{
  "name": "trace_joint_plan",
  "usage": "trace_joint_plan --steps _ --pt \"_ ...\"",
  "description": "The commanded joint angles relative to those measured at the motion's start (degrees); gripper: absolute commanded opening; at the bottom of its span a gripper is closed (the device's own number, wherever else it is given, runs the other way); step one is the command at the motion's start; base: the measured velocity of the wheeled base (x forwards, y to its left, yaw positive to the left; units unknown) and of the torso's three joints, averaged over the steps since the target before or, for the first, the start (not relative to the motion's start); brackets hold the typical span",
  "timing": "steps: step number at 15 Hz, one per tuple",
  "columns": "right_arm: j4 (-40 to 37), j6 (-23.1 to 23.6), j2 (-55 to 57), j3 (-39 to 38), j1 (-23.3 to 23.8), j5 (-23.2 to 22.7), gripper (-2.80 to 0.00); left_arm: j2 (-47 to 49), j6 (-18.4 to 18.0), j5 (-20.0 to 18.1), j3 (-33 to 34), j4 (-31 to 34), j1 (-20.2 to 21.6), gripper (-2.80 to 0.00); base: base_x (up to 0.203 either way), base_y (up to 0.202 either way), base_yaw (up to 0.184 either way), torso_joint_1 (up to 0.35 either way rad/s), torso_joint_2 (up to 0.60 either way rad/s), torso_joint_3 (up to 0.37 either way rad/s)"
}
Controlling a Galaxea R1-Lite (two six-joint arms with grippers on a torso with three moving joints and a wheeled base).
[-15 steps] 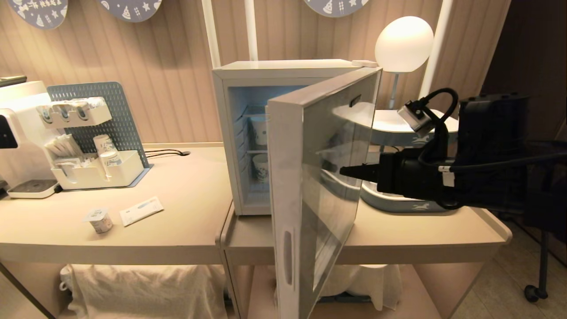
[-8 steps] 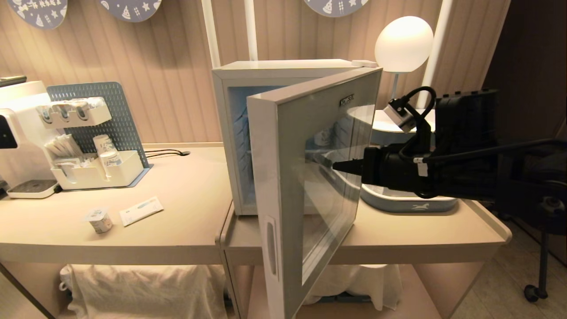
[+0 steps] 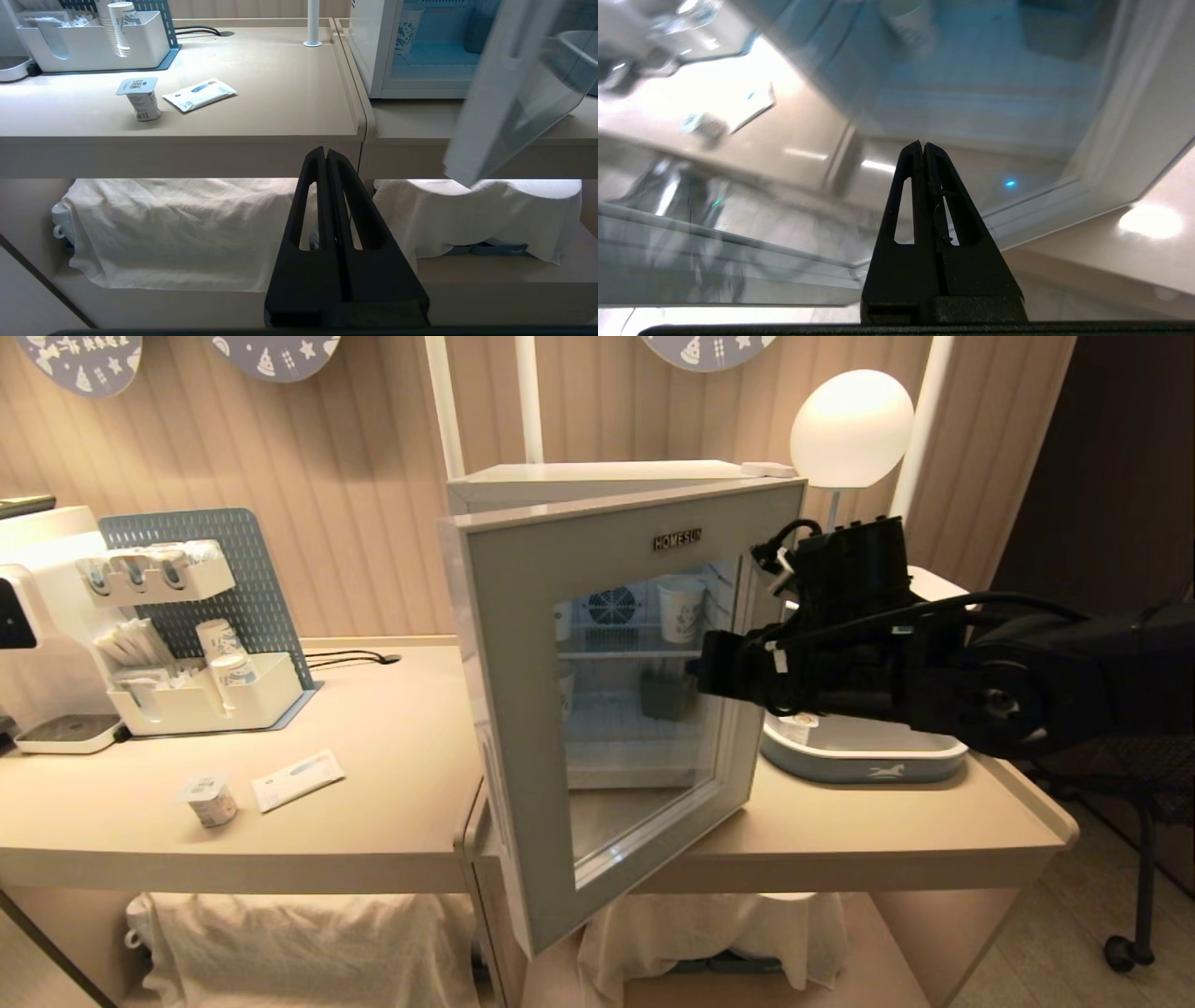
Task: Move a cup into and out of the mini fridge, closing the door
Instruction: Close the freezer door
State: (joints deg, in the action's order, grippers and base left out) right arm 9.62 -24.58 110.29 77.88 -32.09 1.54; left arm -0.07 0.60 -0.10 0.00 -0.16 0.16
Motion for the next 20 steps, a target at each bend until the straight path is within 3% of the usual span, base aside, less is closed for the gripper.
trace_joint_plan --steps 1,6,11,16,20 --pt "-2.26 -0.13 4.84 5.24 -0.15 3.26 -2.8 0.07 0.02 0.05 0.18 -0.02 0.02 -2.8 0.0 0.0 0.0 0.0 0.0 0.0" --pt "-11.8 -0.1 14.13 21.34 -0.56 15.4 -2.8 0.07 0.02 0.01 0.18 -0.02 0.02 -2.8 0.0 0.0 0.0 0.0 0.0 0.0" --pt "-15.71 2.86 19.9 31.84 -0.94 17.5 -2.8 0.07 0.02 0.01 0.18 -0.02 0.02 -2.8 0.0 0.0 0.0 0.0 0.0 0.0" --pt "-15.9 3.92 22.09 33.0 -1.22 18.24 -2.8 0.07 0.02 0.01 0.18 -0.02 0.02 -2.8 0.0 0.0 0.0 0.0 0.0 0.0" --pt "-16.58 4.19 14.79 28.71 -1.06 19.91 -2.8 0.07 0.02 0.01 0.18 -0.02 -0.04 -2.8 0.0 0.0 0.0 0.0 0.0 0.0"
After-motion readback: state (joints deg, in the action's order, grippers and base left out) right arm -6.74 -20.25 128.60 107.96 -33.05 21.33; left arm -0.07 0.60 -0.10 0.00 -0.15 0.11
